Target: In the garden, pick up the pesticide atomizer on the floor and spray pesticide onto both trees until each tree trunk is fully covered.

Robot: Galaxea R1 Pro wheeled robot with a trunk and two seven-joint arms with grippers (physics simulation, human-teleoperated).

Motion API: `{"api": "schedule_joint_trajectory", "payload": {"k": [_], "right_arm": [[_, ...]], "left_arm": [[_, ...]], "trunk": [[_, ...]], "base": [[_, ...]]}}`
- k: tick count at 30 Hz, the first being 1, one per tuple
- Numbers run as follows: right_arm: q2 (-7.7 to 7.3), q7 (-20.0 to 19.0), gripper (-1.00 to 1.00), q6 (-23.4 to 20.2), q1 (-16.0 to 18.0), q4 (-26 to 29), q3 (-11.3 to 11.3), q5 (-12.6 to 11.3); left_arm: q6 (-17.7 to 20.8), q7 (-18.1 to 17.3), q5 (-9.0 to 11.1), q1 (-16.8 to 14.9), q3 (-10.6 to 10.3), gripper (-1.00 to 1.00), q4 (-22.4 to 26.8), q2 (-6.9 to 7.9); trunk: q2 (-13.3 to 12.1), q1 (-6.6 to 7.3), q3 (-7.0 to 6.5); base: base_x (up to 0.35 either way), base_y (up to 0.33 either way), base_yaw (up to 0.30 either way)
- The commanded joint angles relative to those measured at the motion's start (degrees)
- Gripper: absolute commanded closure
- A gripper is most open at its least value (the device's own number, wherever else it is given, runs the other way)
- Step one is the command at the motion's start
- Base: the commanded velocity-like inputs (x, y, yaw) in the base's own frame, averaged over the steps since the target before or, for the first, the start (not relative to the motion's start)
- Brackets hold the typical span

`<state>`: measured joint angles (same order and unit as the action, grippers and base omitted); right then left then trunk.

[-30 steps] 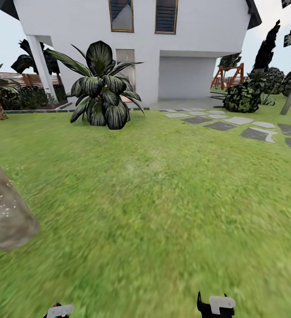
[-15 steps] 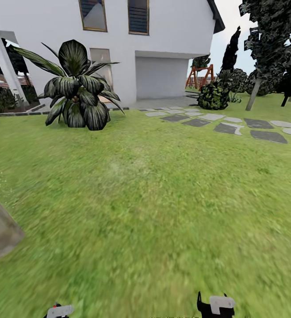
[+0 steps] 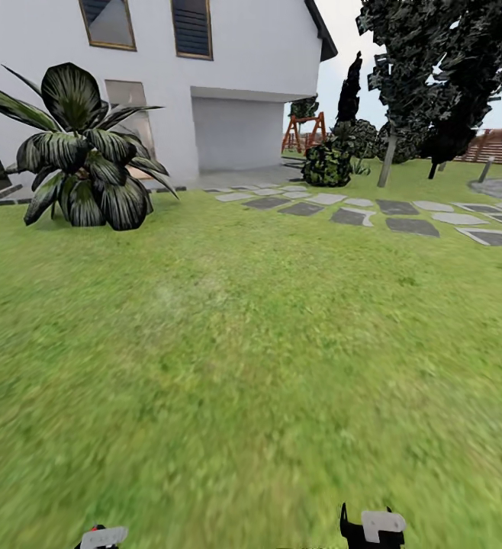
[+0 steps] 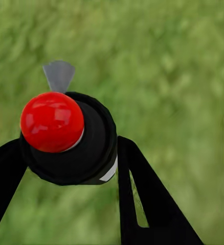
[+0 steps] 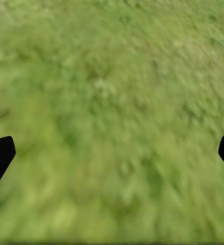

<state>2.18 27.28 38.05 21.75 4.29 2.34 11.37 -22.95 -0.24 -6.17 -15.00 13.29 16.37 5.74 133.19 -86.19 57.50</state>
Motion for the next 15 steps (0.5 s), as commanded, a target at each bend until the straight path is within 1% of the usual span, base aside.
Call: {"api": "schedule_joint_trajectory", "payload": {"k": [1,15], "right_arm": [[0.01,0.59,-1.0,-0.08,0.05,-0.08,0.21,0.41],[0.01,0.6,-1.0,-0.08,0.05,-0.08,0.21,0.41]], "left_arm": [[-0.23,-0.03,-0.6,-0.02,0.42,1.0,-0.02,-0.02],[-0.25,-0.03,-0.6,-0.02,0.42,1.0,-0.02,-0.02]], "trunk": [[0.02,0.01,0.05],[0.02,0.01,0.31]], "base": [[0.0,0.0,-0.3],[0.0,0.0,-0.3]]}}
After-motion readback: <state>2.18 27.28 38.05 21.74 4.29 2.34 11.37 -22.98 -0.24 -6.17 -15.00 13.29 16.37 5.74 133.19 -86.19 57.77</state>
